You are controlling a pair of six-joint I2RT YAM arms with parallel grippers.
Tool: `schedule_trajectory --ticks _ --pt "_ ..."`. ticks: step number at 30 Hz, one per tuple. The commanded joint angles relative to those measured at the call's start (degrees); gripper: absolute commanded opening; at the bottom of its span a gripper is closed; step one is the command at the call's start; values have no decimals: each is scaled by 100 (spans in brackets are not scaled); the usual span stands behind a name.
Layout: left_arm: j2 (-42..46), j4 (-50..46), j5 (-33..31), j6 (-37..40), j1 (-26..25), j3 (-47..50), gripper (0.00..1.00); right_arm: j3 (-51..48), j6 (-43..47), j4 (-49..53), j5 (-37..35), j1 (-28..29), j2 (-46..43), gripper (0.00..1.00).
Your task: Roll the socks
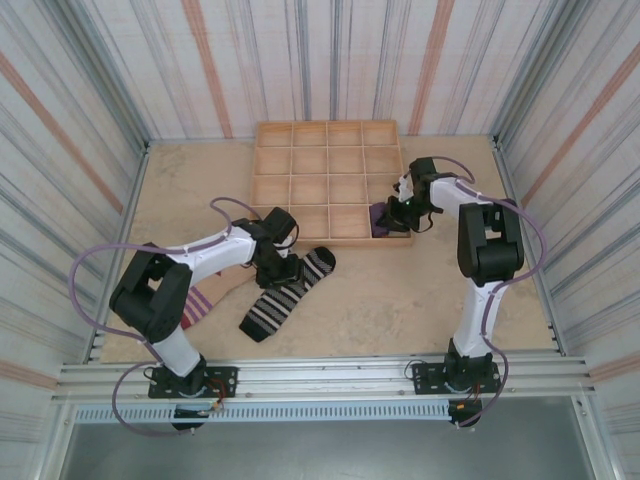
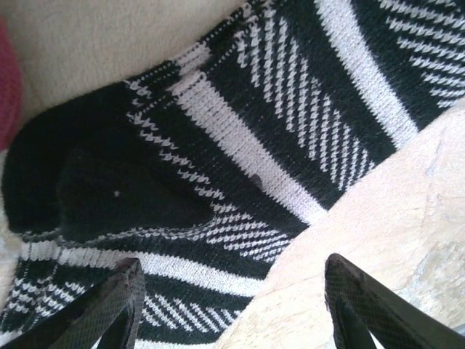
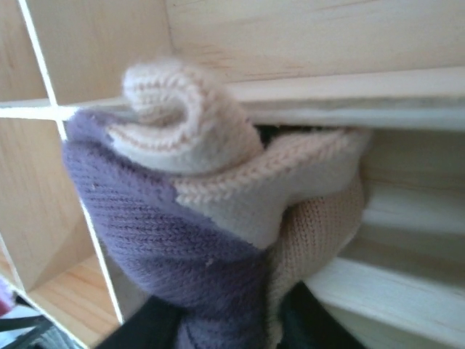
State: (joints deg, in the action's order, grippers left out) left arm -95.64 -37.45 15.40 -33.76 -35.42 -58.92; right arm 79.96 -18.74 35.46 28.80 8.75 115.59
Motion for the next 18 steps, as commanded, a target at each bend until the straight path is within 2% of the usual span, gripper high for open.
schedule_trajectory --ticks 1,9,11,14,16,18 --pt "202 -64 -235 -61 -62 46 67 -279 55 583 -645 203 -110 42" --pt "53 71 -185 79 -57 100 58 -261 160 611 -767 193 -719 71" --pt "-9 127 -136 62 -68 110 54 -277 190 599 -754 197 -917 84" --pt "-109 253 -135 0 -157 109 50 -296 191 626 -901 205 -1252 87" --pt "-232 251 -126 -30 -208 62 47 -380 131 587 -971 215 -1508 99" --pt "-358 262 -113 -78 -254 26 46 -510 93 568 -1061 268 -1841 99"
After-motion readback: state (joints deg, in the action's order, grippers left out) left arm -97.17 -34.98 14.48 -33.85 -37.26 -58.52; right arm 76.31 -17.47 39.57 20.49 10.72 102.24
